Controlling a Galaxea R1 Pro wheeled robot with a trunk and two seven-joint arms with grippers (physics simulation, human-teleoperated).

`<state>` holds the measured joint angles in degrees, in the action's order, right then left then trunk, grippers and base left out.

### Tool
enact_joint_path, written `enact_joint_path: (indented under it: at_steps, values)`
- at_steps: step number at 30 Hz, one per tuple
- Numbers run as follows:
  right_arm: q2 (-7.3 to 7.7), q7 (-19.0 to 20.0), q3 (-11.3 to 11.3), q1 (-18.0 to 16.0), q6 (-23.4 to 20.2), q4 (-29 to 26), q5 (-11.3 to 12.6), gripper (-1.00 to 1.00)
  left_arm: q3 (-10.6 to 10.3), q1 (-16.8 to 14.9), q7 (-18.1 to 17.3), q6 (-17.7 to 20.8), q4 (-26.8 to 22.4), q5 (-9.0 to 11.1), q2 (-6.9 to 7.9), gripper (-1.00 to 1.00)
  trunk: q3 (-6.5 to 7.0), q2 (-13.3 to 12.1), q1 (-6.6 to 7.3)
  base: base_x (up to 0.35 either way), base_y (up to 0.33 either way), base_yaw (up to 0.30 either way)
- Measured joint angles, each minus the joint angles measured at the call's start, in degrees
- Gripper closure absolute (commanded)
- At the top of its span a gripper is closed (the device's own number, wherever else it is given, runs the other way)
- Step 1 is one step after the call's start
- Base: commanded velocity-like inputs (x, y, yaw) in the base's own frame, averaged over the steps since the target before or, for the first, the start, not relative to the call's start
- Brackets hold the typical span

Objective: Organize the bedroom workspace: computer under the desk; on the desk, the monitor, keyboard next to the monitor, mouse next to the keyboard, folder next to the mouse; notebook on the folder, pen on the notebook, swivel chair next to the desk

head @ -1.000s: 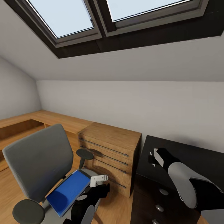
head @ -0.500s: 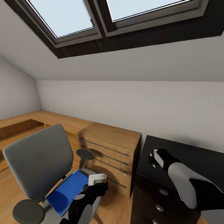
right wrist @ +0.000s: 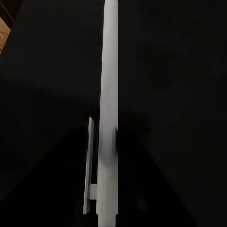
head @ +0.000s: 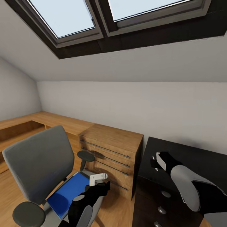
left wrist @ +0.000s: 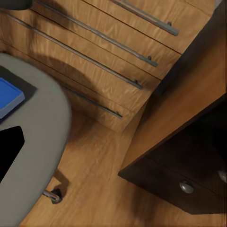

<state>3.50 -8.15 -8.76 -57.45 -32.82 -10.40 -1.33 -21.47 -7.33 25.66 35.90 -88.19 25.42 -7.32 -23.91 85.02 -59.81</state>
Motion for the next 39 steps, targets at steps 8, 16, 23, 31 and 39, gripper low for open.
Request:
enact_joint_path:
  at_steps: [8,16,23,31,39]
  values:
    - [0.03,0.00,0.00,0.00,0.09,0.03,0.00,1.00,0.00,0.00,0.06,-0.01,-0.15,0.75,-0.04,-1.00,-1.44,3.21,-1.76,0.000,0.000,0.000]
    - [-0.09,-0.01,0.01,0.00,1.07,0.03,0.00,1.00,0.00,0.00,0.06,-0.03,-0.16,0.79,0.01,-1.00,-2.87,6.42,-3.52,0.000,0.000,0.000]
    - [-0.12,-0.08,0.06,0.00,1.27,0.03,0.01,1.00,0.00,0.00,0.06,-0.02,-0.16,0.79,0.02,-1.00,-4.13,9.23,-5.05,0.000,0.000,0.000]
    - [-0.27,-0.15,0.11,-0.01,1.46,0.07,-0.18,1.00,0.00,0.00,0.06,0.01,-0.16,0.79,0.01,-1.00,-4.67,10.45,-5.72,0.000,0.000,0.000]
    - [-0.28,-0.13,0.10,-0.01,1.50,0.03,-0.11,1.00,0.08,0.00,0.06,0.02,-0.16,0.79,0.09,-1.00,-4.67,10.45,-5.72,0.000,0.000,0.000]
